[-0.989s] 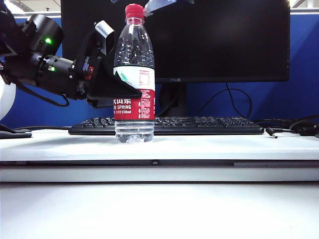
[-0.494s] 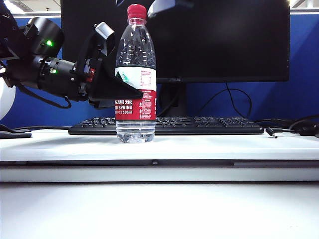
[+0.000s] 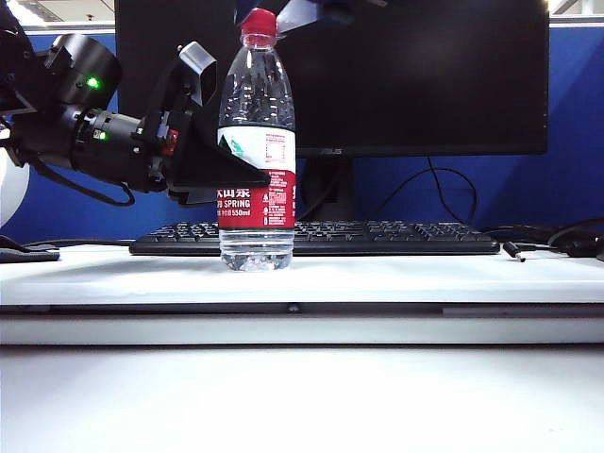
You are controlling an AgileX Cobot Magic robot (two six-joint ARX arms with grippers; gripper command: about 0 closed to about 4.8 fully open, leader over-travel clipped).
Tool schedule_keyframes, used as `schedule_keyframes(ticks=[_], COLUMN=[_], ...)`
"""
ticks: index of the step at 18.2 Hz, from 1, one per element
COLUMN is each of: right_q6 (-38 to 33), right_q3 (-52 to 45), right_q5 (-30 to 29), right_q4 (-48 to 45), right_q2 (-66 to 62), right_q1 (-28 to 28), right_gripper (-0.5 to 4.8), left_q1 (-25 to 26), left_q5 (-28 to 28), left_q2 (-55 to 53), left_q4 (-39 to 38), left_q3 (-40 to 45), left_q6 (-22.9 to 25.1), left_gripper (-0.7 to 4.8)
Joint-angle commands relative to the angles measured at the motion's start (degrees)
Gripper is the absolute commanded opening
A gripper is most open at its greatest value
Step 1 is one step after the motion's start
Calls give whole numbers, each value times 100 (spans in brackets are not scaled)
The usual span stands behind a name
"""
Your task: Unscrew the cap from the plastic bottle on the table.
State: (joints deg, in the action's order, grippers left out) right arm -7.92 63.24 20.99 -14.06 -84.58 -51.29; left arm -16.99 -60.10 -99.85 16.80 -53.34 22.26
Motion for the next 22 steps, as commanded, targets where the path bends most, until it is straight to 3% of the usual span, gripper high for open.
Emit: schedule_keyframes(ticks=[1,4,7,9,15,22], right_q6=[-46,-44,-66,-63,-61,87], right_q3=[35,35,37,37,37,39], right_q5=[68,120,118,116,-55,-2420], right_q4=[-114,-120,-157,-164,-142,120], right_q2=[24,9,-63,-63,-55,-31], right_q1=[-2,13,13,13,96,745], right_gripper=[228,226,196,147,122,116], left_q1=[7,4,4,4,4,4], left_q5=[72,68,68,68,70,70], left_q2=[-59,-59,-59,-59,-59,-59], left_q4=[-251,-251,-254,-251,-258,-258], left_q3=[33,33,33,33,33,33], left_q6=[-22,-22,-33,-39,-42,-37], left_gripper=[268,268,268,268,268,268])
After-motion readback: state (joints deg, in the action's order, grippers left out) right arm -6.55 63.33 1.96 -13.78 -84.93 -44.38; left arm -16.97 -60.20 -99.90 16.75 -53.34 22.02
